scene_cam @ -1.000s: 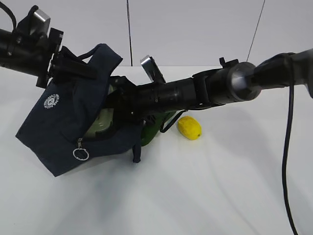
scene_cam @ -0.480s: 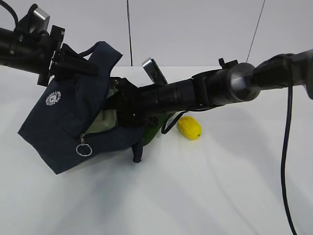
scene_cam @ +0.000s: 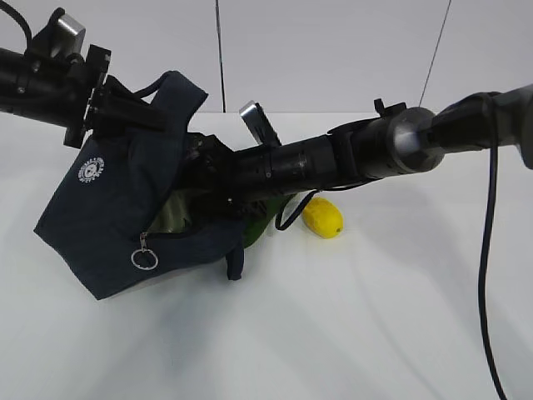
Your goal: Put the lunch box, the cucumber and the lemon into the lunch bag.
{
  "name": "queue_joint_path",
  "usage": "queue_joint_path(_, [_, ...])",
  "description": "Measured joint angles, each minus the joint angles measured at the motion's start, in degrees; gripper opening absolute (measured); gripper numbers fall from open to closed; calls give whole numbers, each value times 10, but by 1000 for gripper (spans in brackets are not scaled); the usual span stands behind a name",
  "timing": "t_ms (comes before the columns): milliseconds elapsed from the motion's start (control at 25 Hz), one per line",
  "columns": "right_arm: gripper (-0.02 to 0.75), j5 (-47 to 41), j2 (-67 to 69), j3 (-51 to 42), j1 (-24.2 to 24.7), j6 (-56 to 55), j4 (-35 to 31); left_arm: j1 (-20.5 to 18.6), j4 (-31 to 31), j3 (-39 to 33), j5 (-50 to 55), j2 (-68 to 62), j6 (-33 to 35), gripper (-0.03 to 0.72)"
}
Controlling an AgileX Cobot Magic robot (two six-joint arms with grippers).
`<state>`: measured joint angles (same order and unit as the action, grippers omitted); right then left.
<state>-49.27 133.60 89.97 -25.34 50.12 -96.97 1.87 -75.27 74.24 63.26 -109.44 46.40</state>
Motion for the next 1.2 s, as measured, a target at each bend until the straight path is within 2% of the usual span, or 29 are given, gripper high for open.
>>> queue_joint_path(200, [529,-15,0,1,0,-2,0,0,1,0,-1,-1,1,-5])
queue_joint_path(480, [539,-82,0,1,12,20,1,0,1,0,6,-1,1,-5])
queue_joint_path(720, [540,-105,-2,1,38,32,17,0,1,0,15,-1,1,-5])
queue_joint_path(960, [540,-105,-37,3,45,8,93,0,1,0,16,-1,1,-6])
queue_joint_path(1200, [540,-97,-85,22,46,-93,259,0,1,0,19,-2,1,-6])
